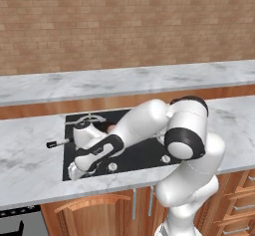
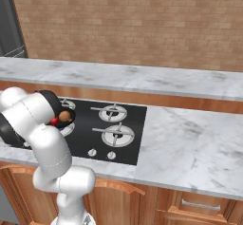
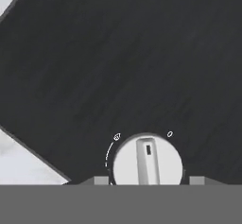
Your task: Place the pan on the front left burner on the stove. Then place the tomato and the onion in the pan and turn on the front left burner.
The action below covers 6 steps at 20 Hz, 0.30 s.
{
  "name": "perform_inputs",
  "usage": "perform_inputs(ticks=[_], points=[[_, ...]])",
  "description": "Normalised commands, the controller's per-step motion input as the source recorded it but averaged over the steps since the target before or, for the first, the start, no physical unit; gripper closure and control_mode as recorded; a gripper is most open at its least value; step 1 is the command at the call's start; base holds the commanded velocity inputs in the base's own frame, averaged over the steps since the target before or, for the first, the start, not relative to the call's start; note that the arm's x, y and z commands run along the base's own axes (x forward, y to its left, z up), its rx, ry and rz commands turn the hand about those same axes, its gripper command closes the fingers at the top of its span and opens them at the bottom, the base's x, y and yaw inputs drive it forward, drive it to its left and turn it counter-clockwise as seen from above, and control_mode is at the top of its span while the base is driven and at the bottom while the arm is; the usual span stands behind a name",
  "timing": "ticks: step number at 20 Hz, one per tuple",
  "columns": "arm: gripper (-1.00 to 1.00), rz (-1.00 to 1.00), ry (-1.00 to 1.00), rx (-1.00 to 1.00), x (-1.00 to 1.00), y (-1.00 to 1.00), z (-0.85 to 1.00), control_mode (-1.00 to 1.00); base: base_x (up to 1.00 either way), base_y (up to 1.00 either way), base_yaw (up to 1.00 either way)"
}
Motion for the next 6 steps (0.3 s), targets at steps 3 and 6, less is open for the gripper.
perform_inputs(ticks=[3, 6], points=[[1.0, 0.45, 0.0, 0.0, 0.08, -0.02, -0.07, -1.0, 0.0, 0.0, 0.0], [1.0, 0.39, 0.01, 0.0, 0.0, -0.01, -0.08, -1.0, 0.0, 0.0, 0.0]])
